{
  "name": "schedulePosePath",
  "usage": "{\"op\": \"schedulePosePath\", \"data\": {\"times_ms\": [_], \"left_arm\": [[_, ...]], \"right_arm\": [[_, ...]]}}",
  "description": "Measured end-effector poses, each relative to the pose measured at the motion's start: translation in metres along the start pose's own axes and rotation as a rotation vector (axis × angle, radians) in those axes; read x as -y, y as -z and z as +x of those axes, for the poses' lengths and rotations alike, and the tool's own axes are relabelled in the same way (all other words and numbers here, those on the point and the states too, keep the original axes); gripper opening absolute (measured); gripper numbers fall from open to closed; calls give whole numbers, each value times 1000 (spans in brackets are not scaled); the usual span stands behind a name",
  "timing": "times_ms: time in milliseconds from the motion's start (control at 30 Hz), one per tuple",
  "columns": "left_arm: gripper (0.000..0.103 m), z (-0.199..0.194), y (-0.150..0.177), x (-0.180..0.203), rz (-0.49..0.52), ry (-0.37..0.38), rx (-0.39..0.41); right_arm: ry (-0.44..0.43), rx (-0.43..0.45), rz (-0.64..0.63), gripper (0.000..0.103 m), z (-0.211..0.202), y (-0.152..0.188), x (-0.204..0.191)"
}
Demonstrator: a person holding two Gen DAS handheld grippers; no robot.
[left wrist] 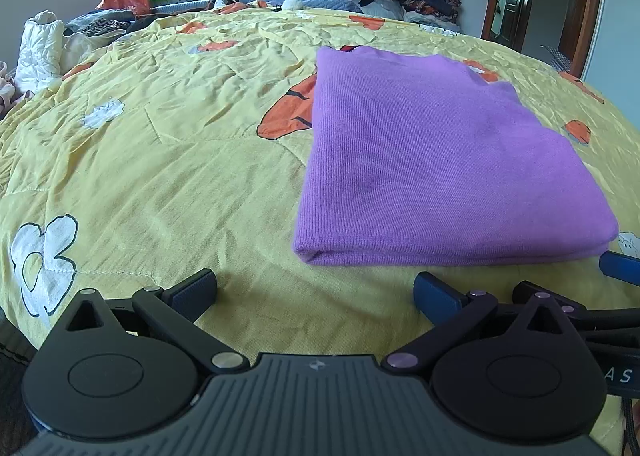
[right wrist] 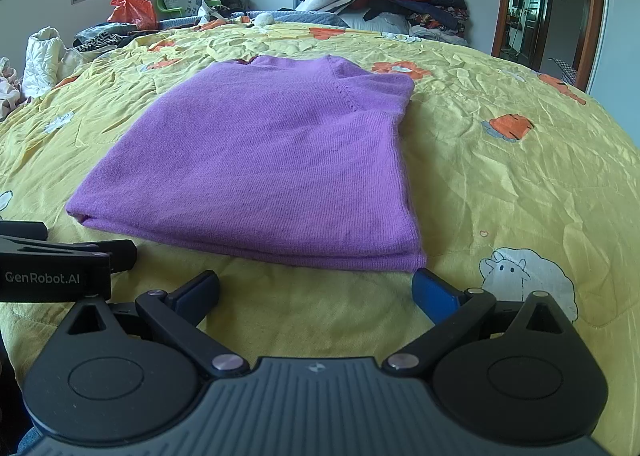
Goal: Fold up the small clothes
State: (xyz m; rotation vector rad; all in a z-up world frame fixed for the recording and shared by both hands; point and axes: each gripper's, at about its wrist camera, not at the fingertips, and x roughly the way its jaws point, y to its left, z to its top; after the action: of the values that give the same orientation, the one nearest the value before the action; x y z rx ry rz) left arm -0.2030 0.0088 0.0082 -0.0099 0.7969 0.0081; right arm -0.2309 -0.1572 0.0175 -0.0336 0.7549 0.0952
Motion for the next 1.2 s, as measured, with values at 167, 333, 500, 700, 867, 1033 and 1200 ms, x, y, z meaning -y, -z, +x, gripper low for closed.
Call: {"op": "schedulePosePath", "data": {"times_ms": [167, 333, 500, 700, 867, 1033, 1200], "left_arm": [[103, 0, 0, 0, 0, 0, -1], [103, 0, 0, 0, 1, 0, 0], [103, 0, 0, 0, 0, 0, -1], [103, -1, 1, 0, -1, -1, -1], [103, -1, 0, 0, 0, -1, -2], [103, -1, 0, 1, -2, -3, -2], [103, -1, 1, 0, -14, -14, -3]], "right_arm": [[0, 0, 0, 103, 0, 0, 0], [0, 0, 0, 103, 0, 0, 0], [0, 0, 0, 103, 0, 0, 0], [0, 0, 0, 103, 0, 0, 0], [0, 0, 0, 103, 0, 0, 0], [0, 0, 0, 103, 0, 0, 0], [0, 0, 0, 103, 0, 1, 0]]}}
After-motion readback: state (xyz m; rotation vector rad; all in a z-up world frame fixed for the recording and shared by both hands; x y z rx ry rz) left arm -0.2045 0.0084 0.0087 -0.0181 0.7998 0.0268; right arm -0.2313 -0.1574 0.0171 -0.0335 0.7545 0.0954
